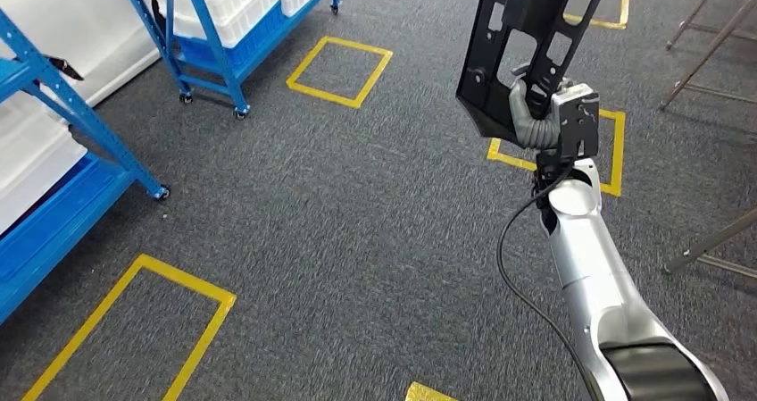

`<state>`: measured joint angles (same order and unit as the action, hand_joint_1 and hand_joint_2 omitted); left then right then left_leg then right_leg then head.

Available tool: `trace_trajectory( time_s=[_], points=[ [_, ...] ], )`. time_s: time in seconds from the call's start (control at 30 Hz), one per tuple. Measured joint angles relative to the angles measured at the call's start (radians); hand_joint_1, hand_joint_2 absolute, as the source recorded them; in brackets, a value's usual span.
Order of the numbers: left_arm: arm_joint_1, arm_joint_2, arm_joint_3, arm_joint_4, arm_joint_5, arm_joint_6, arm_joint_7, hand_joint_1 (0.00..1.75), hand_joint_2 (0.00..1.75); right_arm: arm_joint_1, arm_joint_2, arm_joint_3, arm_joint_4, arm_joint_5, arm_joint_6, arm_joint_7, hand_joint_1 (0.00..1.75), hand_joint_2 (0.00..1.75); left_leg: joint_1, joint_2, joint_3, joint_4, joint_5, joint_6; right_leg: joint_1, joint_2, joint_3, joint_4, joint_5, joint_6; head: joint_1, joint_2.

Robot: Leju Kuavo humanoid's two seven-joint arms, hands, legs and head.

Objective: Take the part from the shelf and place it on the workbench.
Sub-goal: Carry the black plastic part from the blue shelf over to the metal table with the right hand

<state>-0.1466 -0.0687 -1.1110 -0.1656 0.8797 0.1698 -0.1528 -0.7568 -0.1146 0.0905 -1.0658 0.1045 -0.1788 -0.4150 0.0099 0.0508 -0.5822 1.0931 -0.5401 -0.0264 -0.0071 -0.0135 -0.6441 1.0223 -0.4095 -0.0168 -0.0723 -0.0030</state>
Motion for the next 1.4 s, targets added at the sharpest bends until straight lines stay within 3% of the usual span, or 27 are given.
trace_trajectory(
  time_s=[0.07,0.1,0.13,0.17,0.2,0.27,0.33,0.4,0.43,0.47,0.53,0.57,0.63,0.67,0.7,0.77,0.83,0.9,0.93,1.0,1.07,1.13,1.17,1.23,1.3,1.37,1.4],
  points=[
    [0.004,0.000,0.000,0.000,0.000,0.000,0.000,0.00,1.75,-0.002,0.006,0.000,0.002,0.000,0.002,0.000,1.75,1.75,0.001,-0.038,-0.066,0.143,-0.065,-0.001,0.002,0.027,-0.001,0.001,0.000,-0.007,0.000,0.000],
    [0.005,0.000,0.000,0.000,0.000,0.000,0.000,0.00,1.75,-0.002,0.009,0.000,0.004,0.000,0.003,0.000,1.75,1.75,0.001,-0.042,-0.094,0.197,-0.080,-0.001,0.004,0.042,-0.001,0.001,0.000,-0.008,0.000,0.000],
    [0.006,0.000,0.000,0.000,0.000,0.000,0.000,0.00,1.75,-0.001,0.011,0.000,0.005,0.000,0.004,0.000,1.75,1.75,0.001,-0.044,-0.106,0.214,-0.072,0.001,0.005,0.059,-0.001,0.002,0.001,-0.009,0.000,0.000],
    [0.006,0.000,-0.001,0.000,0.000,0.000,0.000,0.00,1.75,0.000,0.012,0.000,0.006,0.000,0.005,0.000,1.75,1.75,0.001,-0.047,-0.100,0.191,-0.046,0.004,0.006,0.075,0.000,0.004,0.000,-0.009,0.000,0.000],
    [0.006,0.000,-0.001,0.000,0.000,0.001,0.000,0.00,1.75,0.000,0.013,0.000,0.006,0.001,0.005,0.000,1.75,1.75,0.001,-0.057,-0.079,0.135,-0.006,0.009,0.006,0.090,0.000,0.005,0.000,-0.009,0.000,0.000],
    [0.006,0.003,-0.004,0.001,-0.001,0.001,0.002,0.00,1.75,0.000,0.017,0.000,0.005,0.003,0.003,0.000,1.75,1.75,0.002,-0.106,-0.027,0.004,0.058,0.020,0.005,0.117,-0.002,0.008,0.001,-0.005,0.000,0.000],
    [0.006,0.006,-0.010,0.001,-0.004,0.000,0.007,0.00,1.75,0.003,0.020,0.000,0.002,0.005,0.002,0.001,1.75,1.75,0.002,-0.136,0.000,-0.063,0.076,0.025,-0.001,0.142,-0.011,0.008,0.006,0.006,0.000,0.000],
    [0.006,0.006,-0.017,0.001,-0.009,0.002,0.012,0.00,1.75,0.009,0.020,0.000,-0.003,0.008,0.002,0.001,1.75,1.75,0.000,-0.116,0.007,-0.077,0.077,0.029,-0.006,0.167,-0.017,0.004,0.012,0.022,0.000,0.000],
    [0.005,0.005,-0.020,0.001,-0.011,0.004,0.014,0.00,1.75,0.010,0.020,0.000,-0.004,0.011,0.002,0.001,1.75,1.75,0.001,-0.102,0.011,-0.085,0.081,0.035,-0.005,0.159,-0.021,0.007,0.010,0.028,0.000,0.000],
    [0.004,0.004,-0.022,0.001,-0.013,0.007,0.015,0.00,1.75,0.008,0.020,0.000,-0.006,0.015,0.001,0.002,1.75,1.75,0.001,-0.087,0.017,-0.094,0.086,0.041,-0.002,0.135,-0.030,0.025,-0.002,0.032,0.000,0.000],
    [0.002,0.003,-0.025,0.002,-0.015,0.013,0.016,0.00,1.75,0.004,0.021,0.000,-0.009,0.024,-0.001,0.005,1.75,1.75,0.000,-0.059,0.023,-0.106,0.092,0.050,0.001,0.061,-0.075,0.121,-0.054,0.037,0.000,0.000],
    [0.003,0.003,-0.026,0.002,-0.017,0.016,0.016,0.00,1.75,0.004,0.021,0.000,-0.010,0.029,-0.002,0.007,1.75,1.75,-0.002,-0.046,0.024,-0.106,0.091,0.052,-0.001,0.037,-0.107,0.188,-0.085,0.040,0.000,0.000],
    [0.005,0.003,-0.030,0.002,-0.018,0.019,0.016,0.00,1.75,0.010,0.022,0.000,-0.014,0.040,-0.009,0.010,1.75,1.75,-0.003,-0.020,0.024,-0.105,0.089,0.051,-0.008,0.020,-0.149,0.272,-0.106,0.045,0.000,0.000],
    [0.006,0.003,-0.032,0.002,-0.018,0.020,0.015,0.00,1.75,0.014,0.022,0.000,-0.019,0.045,-0.012,0.012,1.75,1.75,-0.002,-0.007,0.024,-0.104,0.087,0.050,-0.012,0.016,-0.143,0.261,-0.091,0.048,0.000,0.000],
    [0.006,0.002,-0.035,0.002,-0.017,0.021,0.014,0.00,1.75,0.017,0.022,0.000,-0.027,0.050,-0.015,0.015,1.75,1.75,-0.002,0.006,0.025,-0.103,0.084,0.047,-0.014,0.007,-0.117,0.212,-0.063,0.050,0.000,0.000],
    [0.009,0.002,-0.039,0.002,-0.013,0.025,0.012,0.00,1.75,0.018,0.021,0.000,-0.045,0.056,-0.016,0.018,1.75,1.75,-0.006,0.028,0.028,-0.097,0.074,0.038,-0.010,-0.041,-0.043,0.076,-0.011,0.049,0.000,0.000],
    [0.015,0.002,-0.041,0.002,-0.009,0.031,0.010,0.00,1.75,0.016,0.021,0.000,-0.062,0.059,-0.016,0.019,1.75,1.75,-0.012,0.048,0.032,-0.092,0.064,0.026,-0.002,-0.069,-0.008,0.009,0.002,0.040,0.000,0.000],
    [0.023,0.002,-0.042,0.002,-0.005,0.036,0.010,0.00,1.75,0.015,0.020,-0.001,-0.078,0.063,-0.016,0.020,1.75,1.75,-0.014,0.072,0.039,-0.092,0.056,0.015,0.002,-0.045,-0.009,0.005,-0.001,0.027,0.000,0.000],
    [0.025,0.002,-0.042,0.002,-0.004,0.037,0.010,0.00,1.75,0.016,0.018,-0.001,-0.087,0.065,-0.016,0.021,1.75,1.75,-0.012,0.072,0.041,-0.088,0.049,0.009,0.001,-0.032,-0.007,0.003,0.000,0.022,0.000,0.000],
    [0.029,0.001,-0.042,0.002,-0.001,0.038,0.011,0.00,1.75,0.016,0.018,-0.001,-0.104,0.069,-0.015,0.021,1.75,1.75,-0.006,0.028,0.020,-0.030,0.008,0.001,-0.003,-0.008,-0.003,-0.001,0.002,0.009,0.000,0.000],
    [0.032,0.001,-0.042,0.002,0.004,0.039,0.011,0.00,1.75,0.020,0.019,-0.001,-0.112,0.070,-0.012,0.021,1.75,1.75,-0.003,-0.029,-0.042,0.105,-0.060,-0.002,-0.003,0.015,-0.002,-0.002,0.002,0.000,0.000,0.000],
    [0.030,0.001,-0.042,0.002,0.009,0.038,0.011,0.00,1.75,0.027,0.020,-0.001,-0.110,0.070,-0.005,0.022,1.75,1.75,-0.004,-0.043,-0.095,0.213,-0.091,0.000,0.000,0.043,-0.002,-0.001,0.002,-0.002,0.000,0.000],
    [0.029,0.001,-0.042,0.002,0.010,0.039,0.010,0.00,1.75,0.028,0.021,-0.001,-0.108,0.070,-0.001,0.022,1.75,1.75,-0.004,-0.045,-0.098,0.216,-0.077,0.004,0.001,0.059,-0.001,0.001,0.002,-0.002,0.000,0.000],
    [0.030,0.001,-0.042,0.002,0.013,0.039,0.010,0.00,1.75,0.028,0.021,-0.001,-0.102,0.070,0.006,0.021,1.75,1.75,-0.004,-0.061,-0.058,0.112,-0.002,0.013,0.002,0.093,0.001,0.003,0.002,-0.001,0.000,0.000],
    [0.034,0.001,-0.042,0.002,0.016,0.041,0.008,0.00,1.75,0.024,0.022,-0.001,-0.096,0.070,0.007,0.020,1.75,1.75,-0.002,-0.109,-0.007,-0.017,0.057,0.022,0.002,0.120,-0.002,0.006,0.004,0.004,0.000,0.000],
    [0.036,0.001,-0.042,0.002,0.020,0.043,0.006,0.00,1.75,0.022,0.022,-0.001,-0.088,0.074,0.002,0.016,1.75,1.75,-0.003,-0.132,0.010,-0.066,0.066,0.028,-0.002,0.143,-0.012,0.005,0.011,0.017,0.000,0.000],
    [0.036,0.000,-0.042,0.002,0.021,0.045,0.004,0.00,1.75,0.020,0.019,-0.001,-0.083,0.081,-0.006,0.013,1.75,1.75,-0.003,-0.122,0.012,-0.074,0.067,0.031,-0.004,0.156,-0.016,0.002,0.016,0.025,0.000,0.000]
  ],
)
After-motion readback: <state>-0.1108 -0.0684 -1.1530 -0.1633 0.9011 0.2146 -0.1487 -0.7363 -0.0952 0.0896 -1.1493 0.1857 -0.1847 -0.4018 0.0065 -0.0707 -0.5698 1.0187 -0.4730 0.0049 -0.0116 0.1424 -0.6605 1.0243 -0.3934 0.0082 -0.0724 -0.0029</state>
